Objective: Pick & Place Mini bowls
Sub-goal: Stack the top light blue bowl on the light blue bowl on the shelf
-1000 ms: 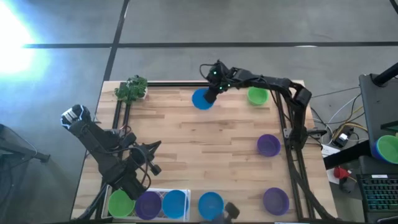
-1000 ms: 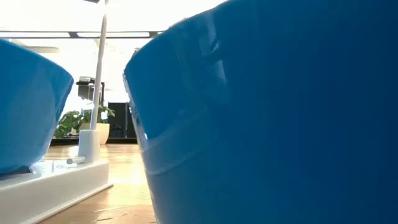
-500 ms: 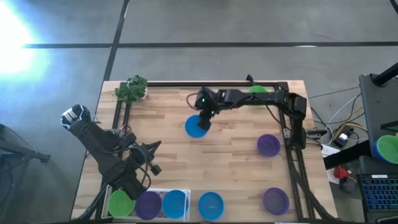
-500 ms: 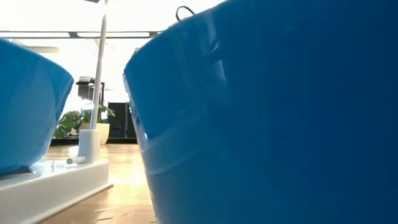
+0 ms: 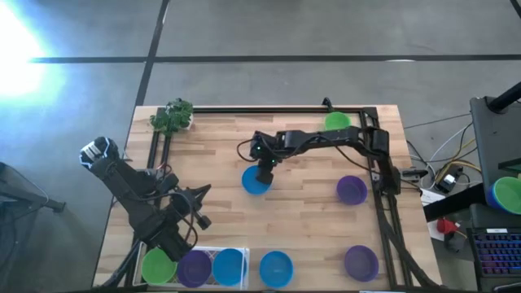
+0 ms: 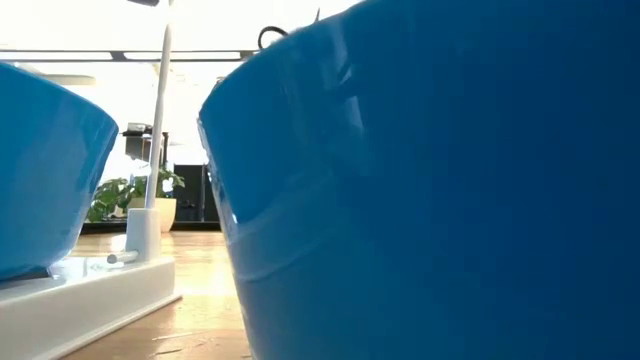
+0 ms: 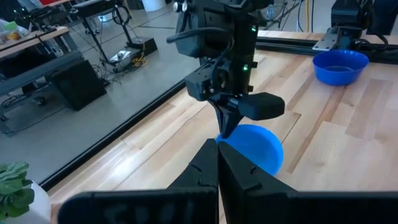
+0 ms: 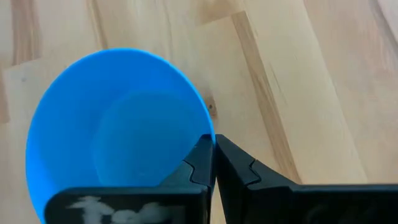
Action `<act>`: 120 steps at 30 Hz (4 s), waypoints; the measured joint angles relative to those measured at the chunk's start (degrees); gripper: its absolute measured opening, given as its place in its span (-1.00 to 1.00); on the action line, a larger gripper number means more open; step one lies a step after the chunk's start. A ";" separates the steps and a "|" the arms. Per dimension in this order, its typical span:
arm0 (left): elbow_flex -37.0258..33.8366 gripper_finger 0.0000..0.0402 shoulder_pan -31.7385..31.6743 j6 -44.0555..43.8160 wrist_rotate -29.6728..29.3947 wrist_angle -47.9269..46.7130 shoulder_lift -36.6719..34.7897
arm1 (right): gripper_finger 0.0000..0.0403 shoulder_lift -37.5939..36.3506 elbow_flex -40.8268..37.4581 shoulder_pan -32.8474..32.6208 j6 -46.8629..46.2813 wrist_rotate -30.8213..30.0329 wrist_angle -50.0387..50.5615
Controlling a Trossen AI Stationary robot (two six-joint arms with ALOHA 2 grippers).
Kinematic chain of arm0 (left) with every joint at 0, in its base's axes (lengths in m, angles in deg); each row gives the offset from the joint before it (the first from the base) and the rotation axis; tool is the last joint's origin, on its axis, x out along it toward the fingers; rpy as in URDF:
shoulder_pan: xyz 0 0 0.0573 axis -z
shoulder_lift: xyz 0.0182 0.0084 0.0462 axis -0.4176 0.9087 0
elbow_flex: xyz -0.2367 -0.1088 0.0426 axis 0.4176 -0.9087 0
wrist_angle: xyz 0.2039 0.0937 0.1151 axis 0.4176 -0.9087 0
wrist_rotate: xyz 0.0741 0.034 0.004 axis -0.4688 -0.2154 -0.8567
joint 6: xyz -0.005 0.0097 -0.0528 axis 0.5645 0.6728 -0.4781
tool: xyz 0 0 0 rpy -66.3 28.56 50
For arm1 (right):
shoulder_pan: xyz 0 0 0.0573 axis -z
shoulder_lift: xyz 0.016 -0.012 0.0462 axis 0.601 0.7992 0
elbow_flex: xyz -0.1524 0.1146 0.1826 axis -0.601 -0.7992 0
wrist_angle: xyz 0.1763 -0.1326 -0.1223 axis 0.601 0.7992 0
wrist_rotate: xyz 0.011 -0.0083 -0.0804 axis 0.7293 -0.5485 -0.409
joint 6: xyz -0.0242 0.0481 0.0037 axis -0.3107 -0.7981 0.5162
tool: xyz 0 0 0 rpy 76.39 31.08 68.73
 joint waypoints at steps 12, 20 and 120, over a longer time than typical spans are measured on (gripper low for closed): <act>0.00 -1.00 0.00 0.04 0.27 -0.02 0.00 | -0.96 1.06 0.04 0.02 0.68 -0.21 -0.21; 0.00 -1.00 0.00 0.04 0.43 -0.01 0.00 | -0.70 1.12 0.04 0.02 1.16 -0.45 -0.06; 0.00 -0.77 -45.42 30.42 46.04 41.38 19.95 | -0.63 -29.28 -0.03 -0.83 14.08 -0.69 11.98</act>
